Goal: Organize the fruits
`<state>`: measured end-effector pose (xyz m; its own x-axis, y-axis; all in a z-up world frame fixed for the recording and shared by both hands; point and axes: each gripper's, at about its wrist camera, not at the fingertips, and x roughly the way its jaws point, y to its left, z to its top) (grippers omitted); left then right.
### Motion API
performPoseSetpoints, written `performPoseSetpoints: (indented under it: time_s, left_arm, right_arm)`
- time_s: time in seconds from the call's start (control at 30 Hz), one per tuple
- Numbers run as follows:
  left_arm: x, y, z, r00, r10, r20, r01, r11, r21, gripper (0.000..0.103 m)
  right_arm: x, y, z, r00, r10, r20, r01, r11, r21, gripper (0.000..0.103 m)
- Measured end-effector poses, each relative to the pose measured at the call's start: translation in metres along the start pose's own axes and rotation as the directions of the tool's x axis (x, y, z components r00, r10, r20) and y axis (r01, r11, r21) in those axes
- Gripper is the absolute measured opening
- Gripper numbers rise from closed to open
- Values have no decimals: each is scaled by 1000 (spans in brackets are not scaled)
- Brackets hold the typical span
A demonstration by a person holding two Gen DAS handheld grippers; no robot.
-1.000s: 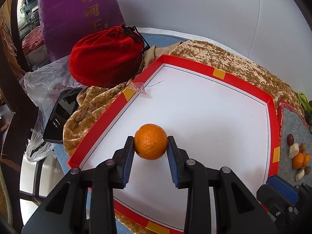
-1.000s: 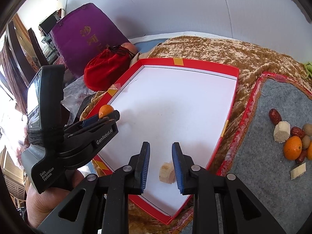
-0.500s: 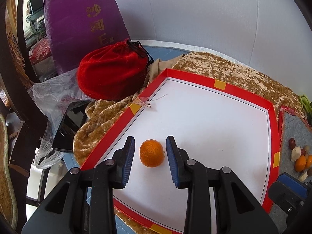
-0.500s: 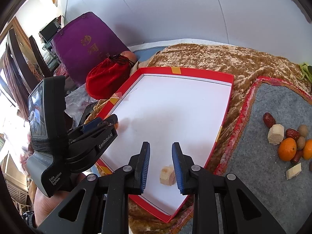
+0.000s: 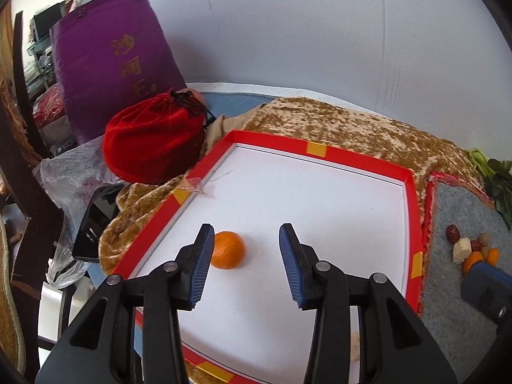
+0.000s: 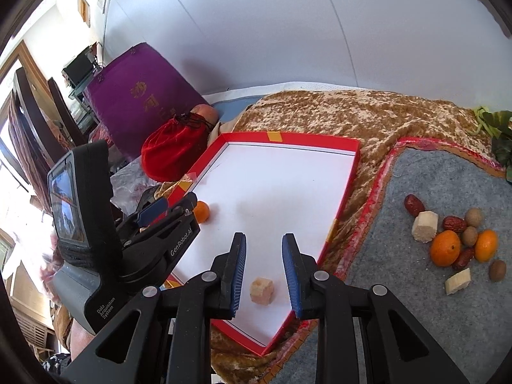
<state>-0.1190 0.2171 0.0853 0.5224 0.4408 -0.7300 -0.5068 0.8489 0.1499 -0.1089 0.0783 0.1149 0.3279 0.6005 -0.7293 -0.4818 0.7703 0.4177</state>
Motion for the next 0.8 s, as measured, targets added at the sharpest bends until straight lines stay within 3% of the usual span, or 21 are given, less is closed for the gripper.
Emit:
performPoseSetpoints:
  time_s: [0.13, 0.2, 0.3, 0.4, 0.53, 0.67, 0.8]
  left_arm:
    - [-6, -38, 1, 995, -100, -18, 101, 989, 104, 46]
    - [-8, -60, 0, 987, -154, -38, 158, 972, 171, 54]
    - [-13, -89, -4, 976, -206, -64, 216, 942, 255, 56]
    - [-16, -118, -9, 953, -280, -118, 303, 898, 318, 62]
    - [-22, -150, -18, 930, -329, -162, 366, 844, 391, 63]
    - [-27, -178, -28, 909, -368, -195, 416, 793, 445, 63]
    - [-26, -200, -35, 873, -417, -252, 487, 748, 450, 63]
  right_arm:
    - [-30, -53, 12, 999, -40, 31, 36, 993, 116, 30]
    - [-42, -80, 15, 998, -49, 26, 44, 981, 187, 38]
    - [-58, -117, 16, 995, -95, 1, 92, 959, 267, 45]
    - [-70, -147, 13, 989, -146, -34, 149, 937, 316, 48]
    - [-75, -178, 1, 976, -192, -103, 216, 904, 369, 48]
    - [-74, -202, -10, 970, -192, -151, 239, 875, 421, 48]
    - [-68, -214, -15, 965, -185, -185, 250, 858, 448, 48]
